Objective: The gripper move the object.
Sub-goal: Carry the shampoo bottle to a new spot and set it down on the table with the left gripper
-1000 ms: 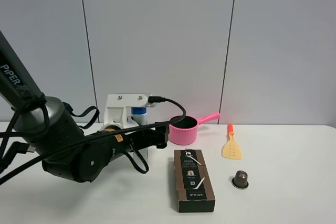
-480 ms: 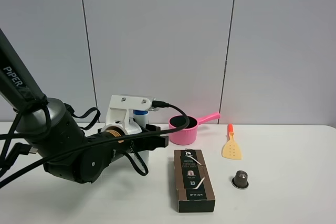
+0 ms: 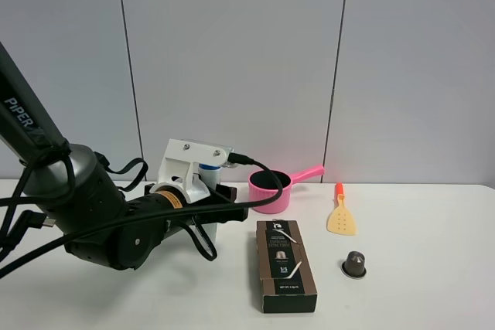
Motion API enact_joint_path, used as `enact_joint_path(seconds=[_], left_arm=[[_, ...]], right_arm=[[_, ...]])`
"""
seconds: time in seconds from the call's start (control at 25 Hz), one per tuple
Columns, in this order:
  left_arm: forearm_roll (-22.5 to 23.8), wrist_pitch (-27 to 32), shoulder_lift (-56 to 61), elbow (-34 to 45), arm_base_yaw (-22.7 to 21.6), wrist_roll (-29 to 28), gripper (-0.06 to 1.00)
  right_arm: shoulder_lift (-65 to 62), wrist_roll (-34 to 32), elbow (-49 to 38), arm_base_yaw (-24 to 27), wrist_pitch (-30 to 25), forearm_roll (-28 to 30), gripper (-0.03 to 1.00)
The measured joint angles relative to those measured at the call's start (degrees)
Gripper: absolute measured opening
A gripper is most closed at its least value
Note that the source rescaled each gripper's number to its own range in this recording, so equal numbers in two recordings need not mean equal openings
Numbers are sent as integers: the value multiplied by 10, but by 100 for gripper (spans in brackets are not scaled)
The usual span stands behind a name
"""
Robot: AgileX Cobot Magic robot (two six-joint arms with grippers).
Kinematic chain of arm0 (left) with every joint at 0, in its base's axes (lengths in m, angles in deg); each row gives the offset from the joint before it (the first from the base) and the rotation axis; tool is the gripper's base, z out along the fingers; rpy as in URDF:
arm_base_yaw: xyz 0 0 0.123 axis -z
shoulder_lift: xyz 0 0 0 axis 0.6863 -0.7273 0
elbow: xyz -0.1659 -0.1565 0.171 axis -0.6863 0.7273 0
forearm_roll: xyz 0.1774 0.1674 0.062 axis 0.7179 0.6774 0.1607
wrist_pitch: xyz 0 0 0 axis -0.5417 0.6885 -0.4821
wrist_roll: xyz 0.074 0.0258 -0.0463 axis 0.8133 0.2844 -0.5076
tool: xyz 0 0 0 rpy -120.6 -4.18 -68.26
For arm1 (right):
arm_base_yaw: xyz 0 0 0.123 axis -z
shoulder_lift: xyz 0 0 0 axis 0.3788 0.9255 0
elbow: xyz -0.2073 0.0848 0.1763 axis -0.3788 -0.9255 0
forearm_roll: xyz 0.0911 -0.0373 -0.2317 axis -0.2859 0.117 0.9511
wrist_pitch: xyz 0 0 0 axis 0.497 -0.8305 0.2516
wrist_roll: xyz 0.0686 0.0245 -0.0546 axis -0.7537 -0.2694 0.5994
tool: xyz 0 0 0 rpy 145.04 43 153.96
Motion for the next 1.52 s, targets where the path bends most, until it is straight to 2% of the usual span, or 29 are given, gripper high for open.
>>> enact_joint_path(seconds=[0.32, 0.72, 0.96, 1.32, 1.52], left_arm=[[32, 2, 0, 0, -1, -65, 29], [188, 6, 15, 0, -33, -142, 28], [253, 7, 20, 0, -48, -194, 27], [332, 7, 68, 1, -64, -202, 27], [416, 7, 116, 1, -75, -214, 27]], right_arm=[[0, 0, 0, 0, 0, 0, 100], [0, 0, 0, 0, 0, 0, 100], [0, 0, 0, 0, 0, 0, 100], [0, 0, 0, 0, 0, 0, 100], [0, 0, 0, 0, 0, 0, 100]])
